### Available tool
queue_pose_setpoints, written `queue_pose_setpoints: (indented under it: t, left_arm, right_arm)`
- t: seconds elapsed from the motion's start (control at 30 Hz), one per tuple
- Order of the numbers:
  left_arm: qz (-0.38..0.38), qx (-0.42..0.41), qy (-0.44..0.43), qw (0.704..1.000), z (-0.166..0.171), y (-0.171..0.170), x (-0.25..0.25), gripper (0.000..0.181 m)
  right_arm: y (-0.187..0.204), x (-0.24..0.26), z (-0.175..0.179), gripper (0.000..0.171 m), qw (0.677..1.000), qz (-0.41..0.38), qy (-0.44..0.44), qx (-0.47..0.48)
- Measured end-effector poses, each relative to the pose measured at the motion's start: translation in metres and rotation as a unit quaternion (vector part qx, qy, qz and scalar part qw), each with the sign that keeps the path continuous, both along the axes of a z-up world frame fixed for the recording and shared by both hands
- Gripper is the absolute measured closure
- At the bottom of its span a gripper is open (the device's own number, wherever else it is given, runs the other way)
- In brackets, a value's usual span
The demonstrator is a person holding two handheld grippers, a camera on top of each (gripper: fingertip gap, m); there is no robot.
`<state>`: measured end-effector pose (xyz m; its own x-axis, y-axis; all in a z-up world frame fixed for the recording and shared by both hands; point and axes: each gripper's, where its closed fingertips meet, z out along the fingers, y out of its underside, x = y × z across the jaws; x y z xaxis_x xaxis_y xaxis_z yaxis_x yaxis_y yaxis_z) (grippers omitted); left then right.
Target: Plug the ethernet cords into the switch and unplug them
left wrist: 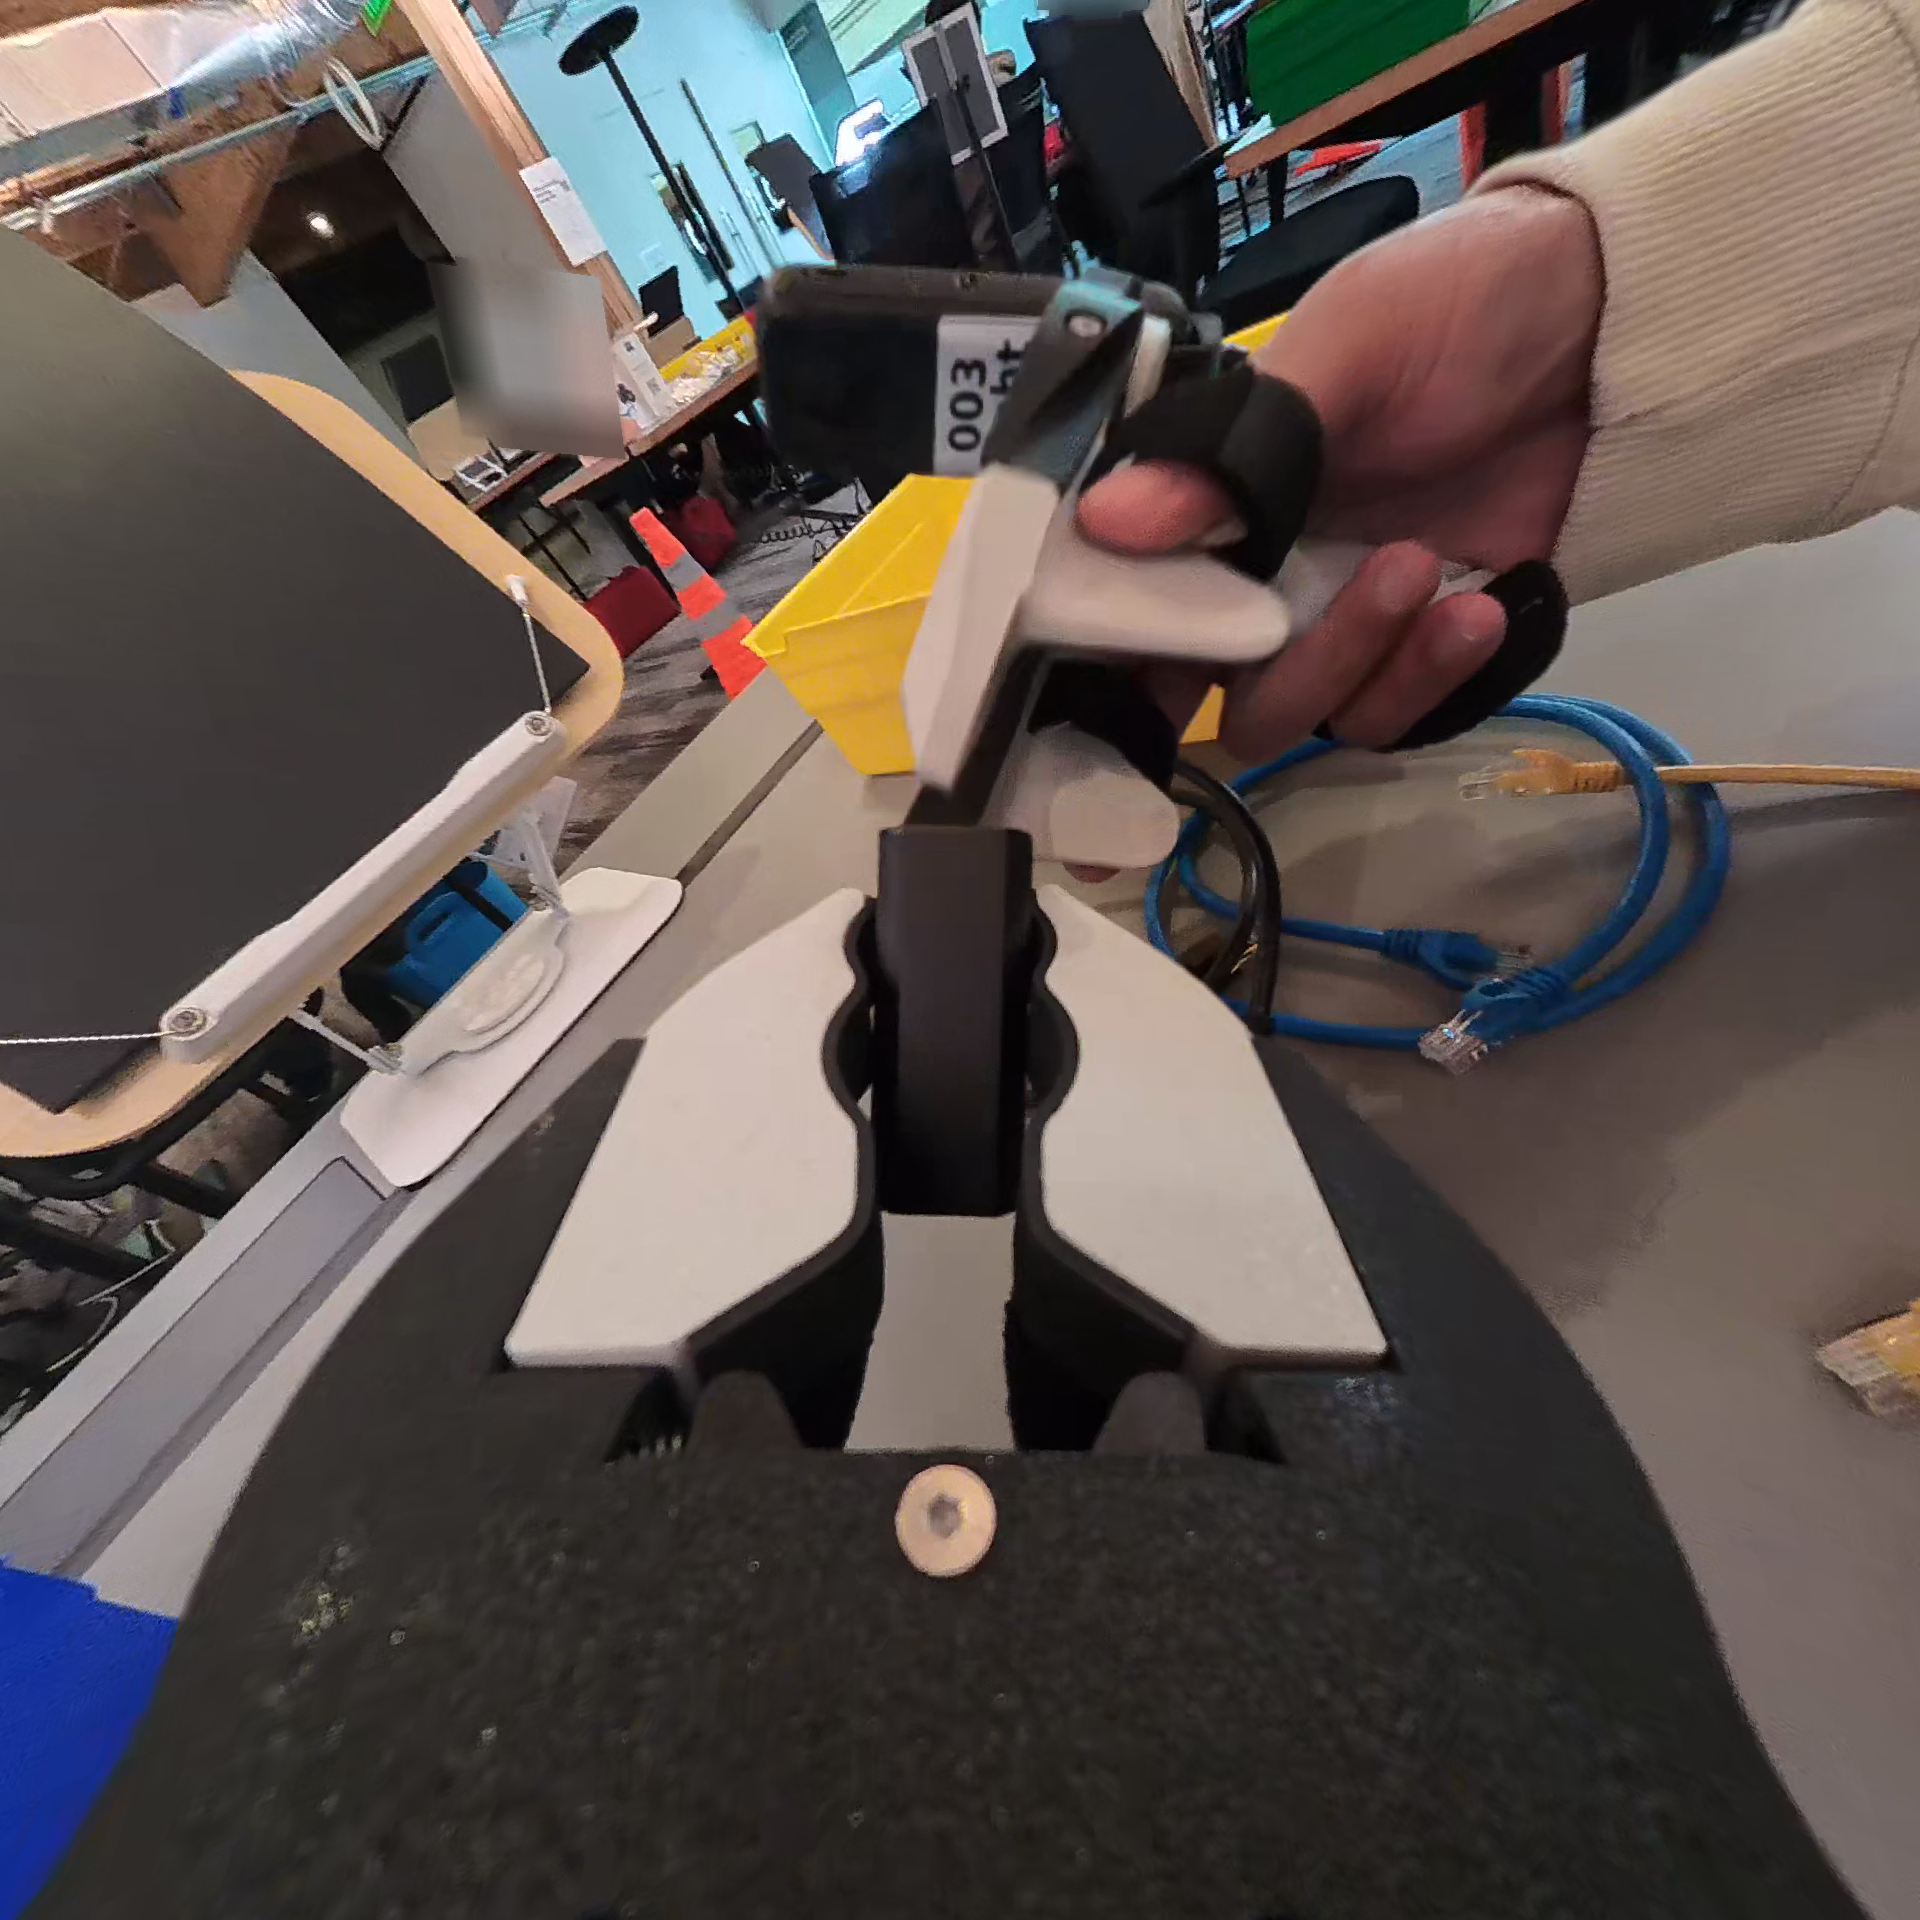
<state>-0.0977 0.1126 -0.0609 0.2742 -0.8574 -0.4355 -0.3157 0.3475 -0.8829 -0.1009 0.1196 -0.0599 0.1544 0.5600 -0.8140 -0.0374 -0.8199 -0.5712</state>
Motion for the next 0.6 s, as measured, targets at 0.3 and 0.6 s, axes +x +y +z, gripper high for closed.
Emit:
queue_pose_setpoints:
  t: [0.3,0.6]
  left_arm:
    - [0.034,0.030,0.067,0.997,-0.017,0.006,0.001,0.157]
    - [0.075,-0.013,0.023,0.997,-0.016,0.015,-0.015,0.142]
  right_arm:
    - [-0.007,-0.025,-0.015,0.110,0.992,-0.027,-0.114,0.049]
    - [0.011,0.008,-0.008,0.110,0.971,-0.071,-0.207,0.093]
